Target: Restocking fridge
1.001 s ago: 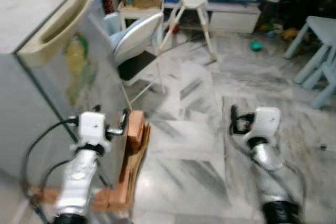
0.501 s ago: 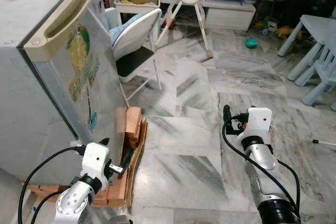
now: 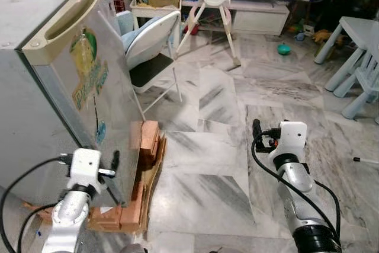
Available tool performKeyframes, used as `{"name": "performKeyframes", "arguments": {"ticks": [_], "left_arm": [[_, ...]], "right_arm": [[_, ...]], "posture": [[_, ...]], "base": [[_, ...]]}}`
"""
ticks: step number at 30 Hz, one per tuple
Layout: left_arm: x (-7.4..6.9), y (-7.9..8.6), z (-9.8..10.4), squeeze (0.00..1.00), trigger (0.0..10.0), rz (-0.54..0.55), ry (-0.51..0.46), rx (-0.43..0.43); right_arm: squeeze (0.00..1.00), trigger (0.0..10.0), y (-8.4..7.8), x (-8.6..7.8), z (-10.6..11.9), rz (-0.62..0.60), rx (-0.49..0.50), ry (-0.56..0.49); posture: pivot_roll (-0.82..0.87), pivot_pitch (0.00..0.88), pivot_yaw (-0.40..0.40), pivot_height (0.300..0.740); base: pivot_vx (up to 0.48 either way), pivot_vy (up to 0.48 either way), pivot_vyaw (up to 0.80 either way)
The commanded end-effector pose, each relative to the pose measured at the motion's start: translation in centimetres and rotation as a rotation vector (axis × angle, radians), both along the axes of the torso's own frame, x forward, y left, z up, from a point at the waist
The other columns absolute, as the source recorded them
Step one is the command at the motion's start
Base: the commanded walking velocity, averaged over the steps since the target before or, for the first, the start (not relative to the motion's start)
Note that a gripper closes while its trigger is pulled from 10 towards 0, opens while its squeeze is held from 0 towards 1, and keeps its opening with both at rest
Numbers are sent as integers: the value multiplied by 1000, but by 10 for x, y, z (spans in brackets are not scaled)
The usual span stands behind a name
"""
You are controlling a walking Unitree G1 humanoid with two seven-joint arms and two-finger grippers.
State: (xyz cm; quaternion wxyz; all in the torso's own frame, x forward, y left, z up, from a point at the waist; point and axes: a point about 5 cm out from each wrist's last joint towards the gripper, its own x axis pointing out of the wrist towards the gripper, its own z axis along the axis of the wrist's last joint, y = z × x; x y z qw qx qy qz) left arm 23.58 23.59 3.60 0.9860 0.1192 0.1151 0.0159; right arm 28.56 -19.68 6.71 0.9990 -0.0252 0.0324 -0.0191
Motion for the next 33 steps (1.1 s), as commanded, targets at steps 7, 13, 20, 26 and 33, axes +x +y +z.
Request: {"name": "performKeyframes", "arguments": {"ticks": [7,13,20,26,33], "left_arm": [[18,1,8,0,10000,21,-39,3],[29,-1,15,0,10000,23,-66,-3],[31,0,15,0,10000,12,-72,-4],[42,-13,24,0,10000,-62,-110,-40],[72,-84,63,0,10000,-373,-212,-167]], "right_arm": [[0,10000,1,0,-2,31,-36,23],[0,10000,2,0,-2,42,-42,21],[0,10000,0,-1,-4,31,-47,32],[0,10000,5,-12,-38,109,-122,255],[0,10000,7,-37,-74,224,-165,521]], "posture": [[54,0,-59,740],[49,0,-61,740],[49,0,-60,740],[52,0,-64,740],[51,0,-67,740]], "base": [[0,0,0],[0,0,302],[0,0,0],[0,0,0],[0,0,0]]}}
